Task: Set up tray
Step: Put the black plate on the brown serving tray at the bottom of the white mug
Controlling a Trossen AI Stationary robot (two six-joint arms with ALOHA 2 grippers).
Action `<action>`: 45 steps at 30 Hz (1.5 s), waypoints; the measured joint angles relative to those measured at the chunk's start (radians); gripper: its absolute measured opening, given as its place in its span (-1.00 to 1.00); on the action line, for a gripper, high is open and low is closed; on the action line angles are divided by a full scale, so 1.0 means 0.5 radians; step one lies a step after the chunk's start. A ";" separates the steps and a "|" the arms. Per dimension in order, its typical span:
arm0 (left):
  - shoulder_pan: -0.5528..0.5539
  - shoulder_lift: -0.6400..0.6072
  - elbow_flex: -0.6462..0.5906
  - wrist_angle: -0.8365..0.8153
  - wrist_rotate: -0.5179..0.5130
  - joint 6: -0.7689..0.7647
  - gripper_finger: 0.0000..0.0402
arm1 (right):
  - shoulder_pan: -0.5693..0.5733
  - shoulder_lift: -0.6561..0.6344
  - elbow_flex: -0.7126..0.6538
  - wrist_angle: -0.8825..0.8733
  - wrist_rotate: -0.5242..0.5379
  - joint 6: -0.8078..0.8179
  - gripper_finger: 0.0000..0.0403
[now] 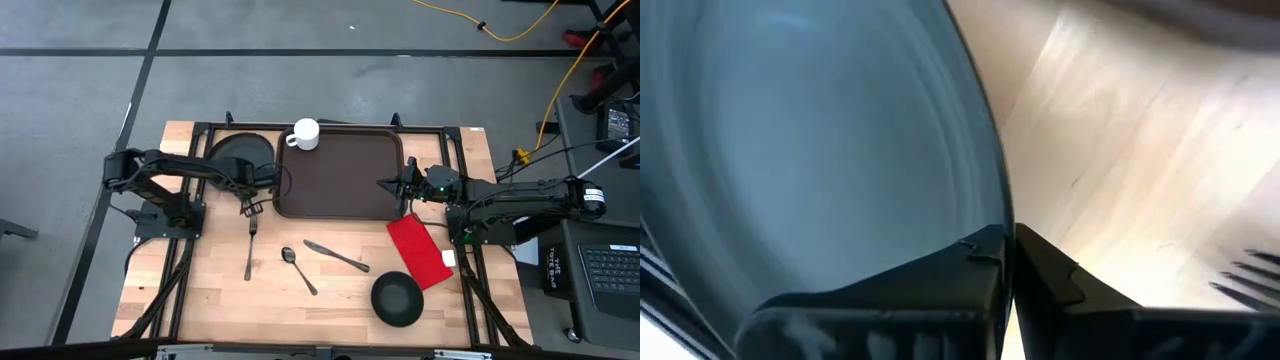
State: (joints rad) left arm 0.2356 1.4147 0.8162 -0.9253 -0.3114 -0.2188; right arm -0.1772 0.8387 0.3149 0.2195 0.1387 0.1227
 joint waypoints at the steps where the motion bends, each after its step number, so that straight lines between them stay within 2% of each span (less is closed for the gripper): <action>1: 0.000 -0.033 0.010 -0.019 -0.010 -0.006 -0.98 | 0.001 0.000 0.000 0.000 0.000 -0.001 -0.93; 8: -0.068 -0.278 0.113 -0.090 -0.170 -0.013 -0.98 | 0.000 0.000 0.001 0.001 0.000 -0.007 -0.93; 11: -0.125 -0.341 0.169 -0.091 -0.172 -0.011 -0.98 | -0.001 0.000 0.001 0.001 0.000 -0.007 -0.93; 16: -0.286 -0.352 0.239 -0.084 -0.166 0.065 -0.98 | 0.000 0.000 0.001 0.007 0.000 -0.005 -0.93; 21: -0.488 -0.320 0.272 0.070 -0.172 0.117 -0.98 | 0.000 0.000 0.001 0.014 0.000 -0.005 -0.93; 25: -0.615 -0.265 0.316 0.150 -0.154 0.116 -0.98 | 0.000 0.000 0.001 0.027 0.000 0.001 -0.93; 28: -0.699 -0.194 0.347 0.243 -0.063 0.119 -0.98 | 0.000 -0.001 0.001 0.057 -0.001 0.001 -0.93; 33: -0.796 -0.002 0.391 0.405 0.000 0.265 -0.98 | 0.001 -0.001 0.001 0.060 -0.001 0.008 -0.93; 42: -0.812 0.322 0.569 0.477 -0.003 0.500 -0.98 | 0.001 -0.001 0.001 0.063 -0.003 0.044 -0.93; 45: -0.807 0.394 0.593 0.554 0.066 0.609 -0.98 | 0.001 -0.001 0.001 0.063 -0.006 0.061 -0.93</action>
State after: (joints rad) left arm -0.1680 1.6116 1.1130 -0.6483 -0.2782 0.0857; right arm -0.1768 0.8383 0.3153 0.2511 0.1357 0.1532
